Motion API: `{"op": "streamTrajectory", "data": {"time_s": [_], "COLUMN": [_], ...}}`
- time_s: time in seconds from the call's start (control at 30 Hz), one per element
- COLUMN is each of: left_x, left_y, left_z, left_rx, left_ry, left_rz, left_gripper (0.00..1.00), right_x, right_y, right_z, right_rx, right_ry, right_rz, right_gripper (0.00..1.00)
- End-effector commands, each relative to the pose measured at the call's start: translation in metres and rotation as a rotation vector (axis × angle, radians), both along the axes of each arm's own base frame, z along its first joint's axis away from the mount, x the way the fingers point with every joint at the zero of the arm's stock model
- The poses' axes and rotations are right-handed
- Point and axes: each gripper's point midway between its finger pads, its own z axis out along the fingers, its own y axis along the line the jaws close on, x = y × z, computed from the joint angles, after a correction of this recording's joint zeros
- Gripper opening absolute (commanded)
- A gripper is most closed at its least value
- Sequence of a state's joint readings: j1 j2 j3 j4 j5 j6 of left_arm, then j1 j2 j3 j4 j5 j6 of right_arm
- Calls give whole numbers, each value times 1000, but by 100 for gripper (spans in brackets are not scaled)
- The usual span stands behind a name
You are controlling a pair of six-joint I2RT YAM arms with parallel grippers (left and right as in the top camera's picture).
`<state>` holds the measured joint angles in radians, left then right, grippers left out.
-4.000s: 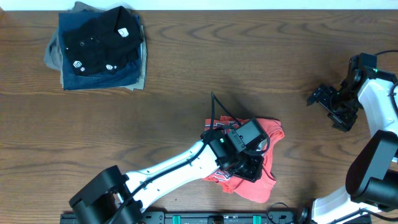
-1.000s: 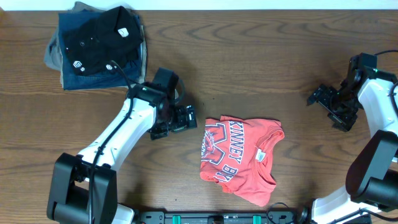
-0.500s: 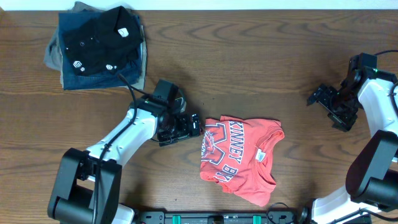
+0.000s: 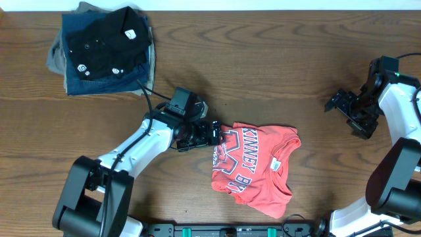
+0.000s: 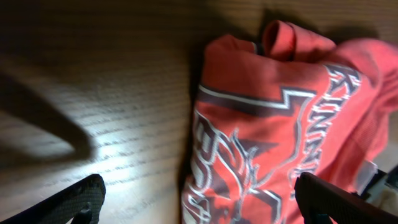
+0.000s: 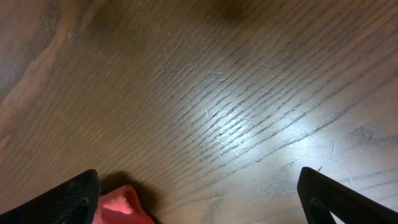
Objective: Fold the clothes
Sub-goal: 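Grasp the left edge of the folded red shirt with the left gripper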
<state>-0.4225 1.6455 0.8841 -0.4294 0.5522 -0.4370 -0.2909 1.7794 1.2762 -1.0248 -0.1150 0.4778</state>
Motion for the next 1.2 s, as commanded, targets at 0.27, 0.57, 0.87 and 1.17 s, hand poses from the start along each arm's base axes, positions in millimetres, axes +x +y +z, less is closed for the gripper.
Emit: {"op": "streamTrajectory", "data": {"time_s": [0.27,0.57,0.87,1.17], "left_x": [-14,-25,-34,-37], "left_y": [-9,-36,-56,-61], "left_z": [-42,-42,-51,-50], "left_rx": [-31,-114,-33,-35], "left_ry": [157,173,124,128], "left_rz": [-9,-86,-102,-103], "left_gripper": [98,98,98,83], "right_x": [3,3,3,3], "right_y": [-2,-3,-2,-3], "right_z": [5,5,5,5], "right_rx": [-9,-9,-9,-9], "right_ry": [-17,-18,-17,-18], "right_rz": [9,9,9,9], "right_gripper": [99,99,99,99]}}
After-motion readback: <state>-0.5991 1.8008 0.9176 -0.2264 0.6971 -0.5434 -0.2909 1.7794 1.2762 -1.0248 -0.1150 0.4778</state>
